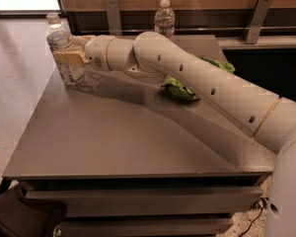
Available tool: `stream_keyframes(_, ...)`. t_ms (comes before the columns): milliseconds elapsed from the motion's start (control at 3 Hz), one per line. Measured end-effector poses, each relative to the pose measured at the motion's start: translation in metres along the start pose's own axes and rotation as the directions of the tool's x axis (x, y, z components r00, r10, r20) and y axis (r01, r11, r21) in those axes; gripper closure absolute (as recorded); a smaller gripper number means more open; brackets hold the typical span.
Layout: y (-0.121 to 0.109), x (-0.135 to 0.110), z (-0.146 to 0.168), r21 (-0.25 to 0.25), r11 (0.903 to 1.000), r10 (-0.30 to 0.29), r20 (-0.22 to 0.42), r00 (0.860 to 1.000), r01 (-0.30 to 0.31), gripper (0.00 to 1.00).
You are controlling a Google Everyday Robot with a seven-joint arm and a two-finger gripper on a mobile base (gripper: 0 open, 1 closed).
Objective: Knock blue plastic bottle over
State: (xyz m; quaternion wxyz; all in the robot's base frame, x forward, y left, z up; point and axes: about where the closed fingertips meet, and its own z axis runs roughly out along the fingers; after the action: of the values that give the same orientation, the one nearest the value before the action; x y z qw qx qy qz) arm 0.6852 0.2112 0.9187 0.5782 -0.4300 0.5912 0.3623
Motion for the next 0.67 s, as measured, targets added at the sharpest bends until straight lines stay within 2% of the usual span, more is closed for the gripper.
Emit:
stream_keyframes(333, 0.0029, -0.0006, 0.0027, -0.006, 1.0000, 0.000, 0.001, 1.000, 0.000, 0.81)
stream_keyframes(667, 0.0047, -0.0010, 0.0043, -0.009, 1.0000, 0.000, 0.001, 1.000, 0.000, 1.00)
